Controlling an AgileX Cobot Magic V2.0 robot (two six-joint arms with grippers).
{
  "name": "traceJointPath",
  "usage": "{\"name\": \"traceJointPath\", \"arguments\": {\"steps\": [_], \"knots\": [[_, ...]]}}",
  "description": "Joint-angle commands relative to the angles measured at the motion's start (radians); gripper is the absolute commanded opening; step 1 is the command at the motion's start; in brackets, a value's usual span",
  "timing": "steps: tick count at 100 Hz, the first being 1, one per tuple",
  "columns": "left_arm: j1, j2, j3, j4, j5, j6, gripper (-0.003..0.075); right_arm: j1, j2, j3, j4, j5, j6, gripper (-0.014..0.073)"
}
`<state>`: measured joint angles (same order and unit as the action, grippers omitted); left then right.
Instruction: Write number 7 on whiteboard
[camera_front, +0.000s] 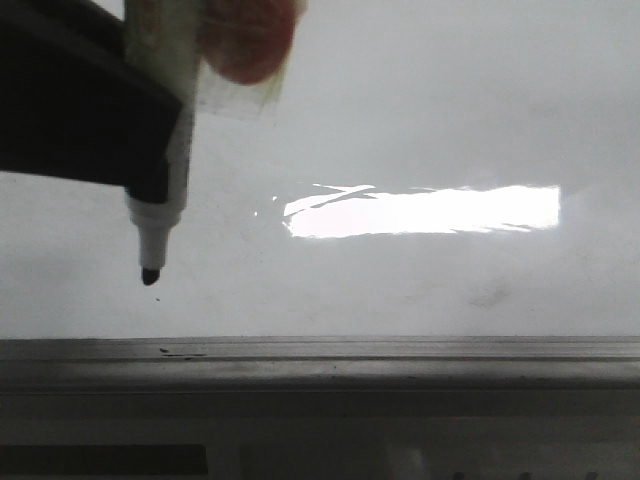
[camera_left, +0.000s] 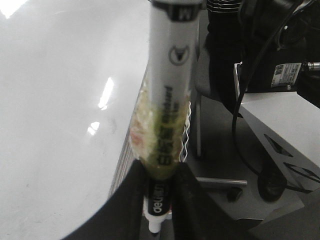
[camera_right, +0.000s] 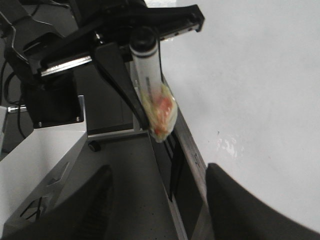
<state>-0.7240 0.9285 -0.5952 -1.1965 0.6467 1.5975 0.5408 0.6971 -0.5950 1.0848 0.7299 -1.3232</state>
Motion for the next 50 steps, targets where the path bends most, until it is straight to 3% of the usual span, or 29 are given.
{"name": "traceJointPath", "arguments": {"steps": [1, 20, 50], "knots": [[-0.004, -0.006, -0.029, -0.059, 0.007, 0.002, -0.0020, 0.063, 0.094, -0.082, 0.058, -0.065, -0.050, 0.0422], [-0.004, -0.006, -0.029, -0.057, 0.053, 0.002, -0.0020, 0.191, 0.270, -0.169, 0.058, -0.148, -0.060, 0.0455], [-0.004, -0.006, -0.029, -0.057, 0.116, 0.003, -0.0020, 0.253, 0.397, -0.242, 0.058, -0.138, -0.064, 0.0447]]}}
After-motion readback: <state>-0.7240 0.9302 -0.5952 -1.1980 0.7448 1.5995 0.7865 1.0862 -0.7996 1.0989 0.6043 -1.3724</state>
